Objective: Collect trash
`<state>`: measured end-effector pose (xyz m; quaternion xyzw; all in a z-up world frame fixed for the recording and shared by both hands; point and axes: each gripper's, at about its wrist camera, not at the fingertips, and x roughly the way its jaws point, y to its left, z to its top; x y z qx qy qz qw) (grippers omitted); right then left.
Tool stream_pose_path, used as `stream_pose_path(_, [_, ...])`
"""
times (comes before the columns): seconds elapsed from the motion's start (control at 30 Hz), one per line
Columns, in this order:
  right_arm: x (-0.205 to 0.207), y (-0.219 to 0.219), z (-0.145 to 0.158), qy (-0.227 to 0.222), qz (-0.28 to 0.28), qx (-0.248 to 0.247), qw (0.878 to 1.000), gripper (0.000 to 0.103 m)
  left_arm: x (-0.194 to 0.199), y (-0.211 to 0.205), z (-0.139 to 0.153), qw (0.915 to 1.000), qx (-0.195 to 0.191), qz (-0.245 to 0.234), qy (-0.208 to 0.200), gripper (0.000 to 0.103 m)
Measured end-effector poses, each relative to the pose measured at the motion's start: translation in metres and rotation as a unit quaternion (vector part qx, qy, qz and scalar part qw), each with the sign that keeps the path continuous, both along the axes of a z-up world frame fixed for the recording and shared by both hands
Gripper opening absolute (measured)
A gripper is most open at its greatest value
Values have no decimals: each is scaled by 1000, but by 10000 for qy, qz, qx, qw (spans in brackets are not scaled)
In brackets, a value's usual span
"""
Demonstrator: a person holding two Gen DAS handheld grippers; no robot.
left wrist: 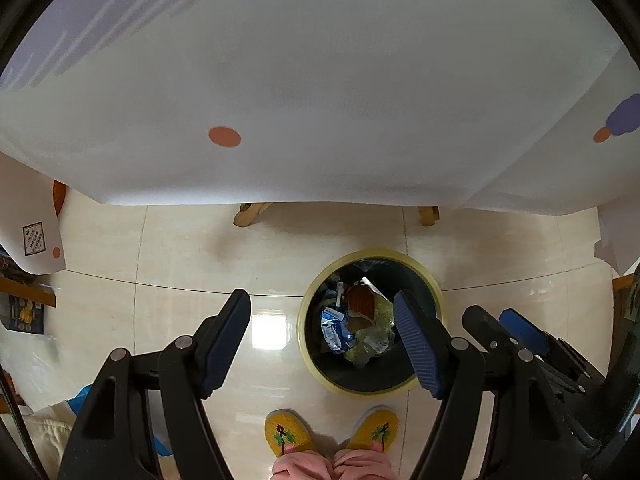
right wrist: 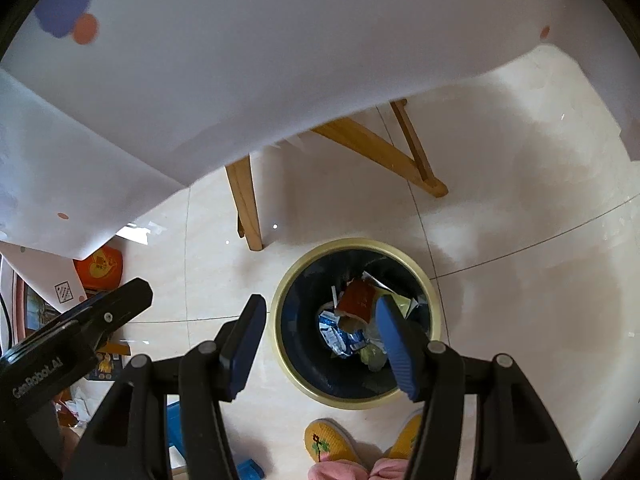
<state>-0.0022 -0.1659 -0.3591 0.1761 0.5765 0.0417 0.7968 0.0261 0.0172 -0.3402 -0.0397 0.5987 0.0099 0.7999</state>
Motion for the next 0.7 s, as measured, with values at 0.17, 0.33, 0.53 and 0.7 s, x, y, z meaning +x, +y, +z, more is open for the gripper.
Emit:
stream_pose_path(0.17, [0,3,22,-189,69,-115,9997,58,-4,-1,12,10000,-9,-41,-74,72])
stream_pose_path(0.33, [-1,4,50,-396,63,-228,9989,58,-6,-1,29,9998,-16,-88,-191,72])
stream_pose_path(0.53, [-2,7,92,-609,1,-260,9978,58,-8,2,64,9993,-19,-119,-341,72])
stream_pose_path(0.7, [-4,8,130,-793,7,-282,9965,58,-9,5,99,9986,-33,-170,-490,72])
